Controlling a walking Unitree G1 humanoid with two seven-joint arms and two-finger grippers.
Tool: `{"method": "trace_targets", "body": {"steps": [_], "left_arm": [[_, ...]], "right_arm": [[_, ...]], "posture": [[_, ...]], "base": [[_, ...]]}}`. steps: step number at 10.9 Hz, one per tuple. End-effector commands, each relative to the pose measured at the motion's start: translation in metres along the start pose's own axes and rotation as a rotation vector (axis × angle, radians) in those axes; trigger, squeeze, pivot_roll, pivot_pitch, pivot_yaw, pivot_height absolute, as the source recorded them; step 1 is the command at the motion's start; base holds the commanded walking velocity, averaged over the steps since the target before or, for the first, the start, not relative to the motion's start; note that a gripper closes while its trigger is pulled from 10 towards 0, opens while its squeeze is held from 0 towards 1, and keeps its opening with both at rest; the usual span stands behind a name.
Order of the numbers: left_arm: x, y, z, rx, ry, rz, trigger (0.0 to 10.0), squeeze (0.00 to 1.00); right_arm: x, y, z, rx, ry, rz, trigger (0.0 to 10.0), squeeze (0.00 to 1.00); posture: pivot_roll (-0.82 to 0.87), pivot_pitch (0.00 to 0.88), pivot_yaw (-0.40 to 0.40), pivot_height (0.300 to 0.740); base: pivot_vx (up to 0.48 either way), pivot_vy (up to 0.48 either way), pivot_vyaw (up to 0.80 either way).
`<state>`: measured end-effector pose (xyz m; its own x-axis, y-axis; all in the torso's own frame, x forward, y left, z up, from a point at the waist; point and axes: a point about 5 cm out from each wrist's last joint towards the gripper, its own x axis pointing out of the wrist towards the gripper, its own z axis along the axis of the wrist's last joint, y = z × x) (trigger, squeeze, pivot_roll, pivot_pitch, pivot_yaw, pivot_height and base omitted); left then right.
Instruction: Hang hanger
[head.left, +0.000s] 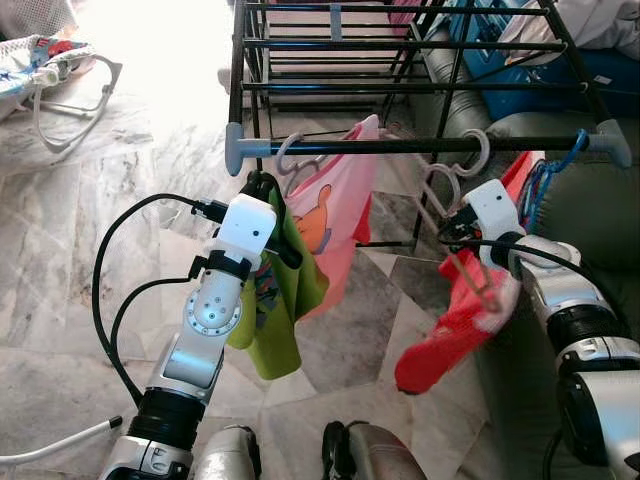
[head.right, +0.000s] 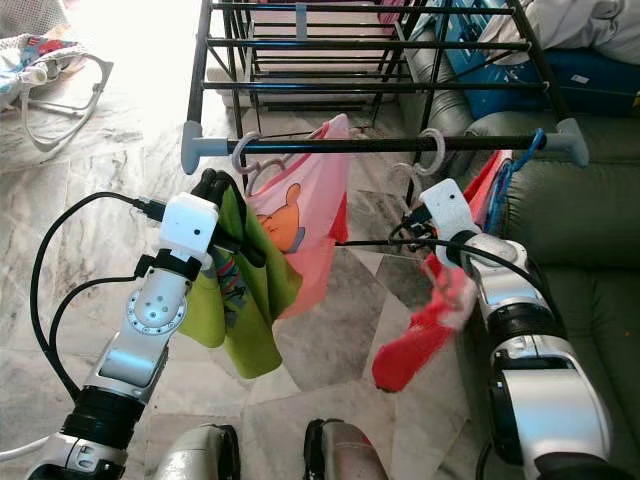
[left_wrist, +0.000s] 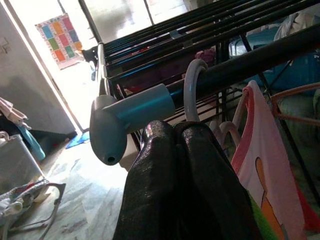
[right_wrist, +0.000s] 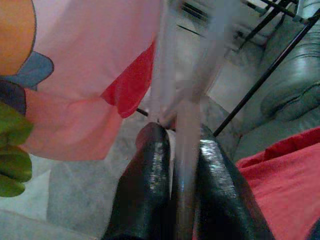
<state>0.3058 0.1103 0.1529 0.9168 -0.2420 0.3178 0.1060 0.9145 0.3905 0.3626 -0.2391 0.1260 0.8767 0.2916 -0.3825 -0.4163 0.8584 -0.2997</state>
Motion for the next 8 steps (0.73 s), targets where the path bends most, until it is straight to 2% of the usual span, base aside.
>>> {"method": "trace_targets", "body": {"steps": [1,4,6,8], "left_arm": [[0.0,-0.001,0.0,-0.004,0.002,-0.004,10.0,0.0],[0.0,-0.002,-0.001,-0.005,0.006,-0.005,10.0,0.0],[0.0,-0.002,-0.002,-0.007,0.011,-0.005,10.0,0.0],[0.0,-0.002,-0.002,-0.007,0.013,-0.004,10.0,0.0]], "right_arm": [[0.0,-0.003,0.002,-0.011,-0.001,-0.003,0.0,0.0],[-0.001,-0.004,0.004,-0.01,-0.016,-0.007,0.0,0.0],[0.002,-0.004,0.013,0.034,-0.085,-0.061,0.0,0.0],[0.004,0.004,0.016,0.067,-0.127,-0.062,0.0,0.0]], "posture": [[-0.09,0.164,-0.032,0.74],[-0.09,0.16,-0.032,0.74],[-0.09,0.16,-0.032,0.74],[-0.09,0.16,-0.032,0.74]], "base": [[0.0,0.0,0.0],[0.0,0.0,0.0],[0.0,0.0,0.0],[0.0,0.0,0.0]]}}
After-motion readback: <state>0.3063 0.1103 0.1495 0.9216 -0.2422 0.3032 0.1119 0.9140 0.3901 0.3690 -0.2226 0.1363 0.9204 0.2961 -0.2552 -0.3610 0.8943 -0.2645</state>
